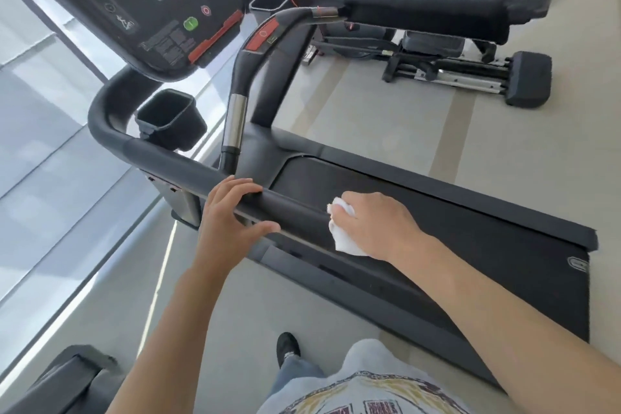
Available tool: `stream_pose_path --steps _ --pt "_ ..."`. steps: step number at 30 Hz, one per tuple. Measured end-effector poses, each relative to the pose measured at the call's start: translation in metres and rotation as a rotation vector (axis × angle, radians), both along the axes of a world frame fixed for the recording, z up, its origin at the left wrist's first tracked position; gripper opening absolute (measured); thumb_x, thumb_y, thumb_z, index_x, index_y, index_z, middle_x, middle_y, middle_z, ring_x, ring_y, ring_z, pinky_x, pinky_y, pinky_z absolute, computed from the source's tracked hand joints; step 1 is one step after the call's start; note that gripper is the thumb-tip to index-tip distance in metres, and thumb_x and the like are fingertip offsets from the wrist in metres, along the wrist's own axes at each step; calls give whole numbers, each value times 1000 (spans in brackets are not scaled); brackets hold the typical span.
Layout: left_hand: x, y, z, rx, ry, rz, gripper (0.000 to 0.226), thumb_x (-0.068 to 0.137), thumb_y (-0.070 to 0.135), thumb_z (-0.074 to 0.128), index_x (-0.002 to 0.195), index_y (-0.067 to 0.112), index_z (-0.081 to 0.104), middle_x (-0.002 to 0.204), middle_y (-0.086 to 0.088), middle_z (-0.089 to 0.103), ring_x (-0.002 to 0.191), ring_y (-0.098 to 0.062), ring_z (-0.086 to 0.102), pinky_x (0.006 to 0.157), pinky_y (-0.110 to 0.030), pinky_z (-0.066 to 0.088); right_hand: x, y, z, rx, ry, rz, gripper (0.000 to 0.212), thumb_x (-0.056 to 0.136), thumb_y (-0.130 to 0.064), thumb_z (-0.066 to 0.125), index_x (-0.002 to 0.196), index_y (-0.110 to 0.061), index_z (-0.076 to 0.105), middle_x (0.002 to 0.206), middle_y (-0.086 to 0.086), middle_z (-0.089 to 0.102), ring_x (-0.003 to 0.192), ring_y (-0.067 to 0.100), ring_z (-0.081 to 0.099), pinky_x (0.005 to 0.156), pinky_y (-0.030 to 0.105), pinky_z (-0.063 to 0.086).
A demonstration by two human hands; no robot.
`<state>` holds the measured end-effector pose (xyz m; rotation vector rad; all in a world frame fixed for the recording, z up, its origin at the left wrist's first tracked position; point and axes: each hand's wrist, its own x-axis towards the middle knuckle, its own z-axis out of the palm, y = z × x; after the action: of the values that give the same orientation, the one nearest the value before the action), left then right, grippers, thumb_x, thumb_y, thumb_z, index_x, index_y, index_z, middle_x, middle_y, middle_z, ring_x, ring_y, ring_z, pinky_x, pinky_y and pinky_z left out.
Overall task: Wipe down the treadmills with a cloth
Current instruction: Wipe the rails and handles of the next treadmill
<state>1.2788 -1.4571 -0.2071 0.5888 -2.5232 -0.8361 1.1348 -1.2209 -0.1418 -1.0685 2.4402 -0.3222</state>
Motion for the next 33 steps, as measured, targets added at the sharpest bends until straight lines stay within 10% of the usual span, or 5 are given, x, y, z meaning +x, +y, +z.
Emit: stream_pose_path --steps 4,9,17,22,33 --pt "-1 1 2 4 -13 -6 79 62 70 86 124 24 70 137 15 58 143 -3 37 117 -24 30 -6 38 -7 -30 -51 -171 37 105 -40 45 84 -12 55 77 1 57 81 29 61 66 34 45" --pt "-2 1 0 -19 -19 -1 69 64 44 94 124 23 70 138 13 58 145 -13 41 118 -39 36 2 20 -19 46 209 -49 32 103 -40 41 83 -15 47 75 -1 48 69 29 60 68 38 58" --pt "-2 -24 3 -70 -92 -149 66 71 48 92 130 30 70 140 21 60 146 -5 41 129 -53 16 21 -99 -36 -49 327 -155 31 107 -42 34 88 -19 44 70 -6 45 58 23 46 54 33 30" --pt "11 -75 -1 -151 22 -201 51 80 29 90 128 19 73 138 9 64 135 -11 51 113 -51 44 28 -172 -41 -133 355 -140 33 108 -42 31 89 -19 46 76 -5 53 65 26 53 55 35 33" --pt "26 -226 -5 -130 43 -202 56 78 36 91 129 24 71 138 11 64 135 -15 53 113 -57 43 48 -261 -62 -300 665 -84 36 100 -53 39 96 -20 53 77 -5 53 52 21 55 44 35 43"
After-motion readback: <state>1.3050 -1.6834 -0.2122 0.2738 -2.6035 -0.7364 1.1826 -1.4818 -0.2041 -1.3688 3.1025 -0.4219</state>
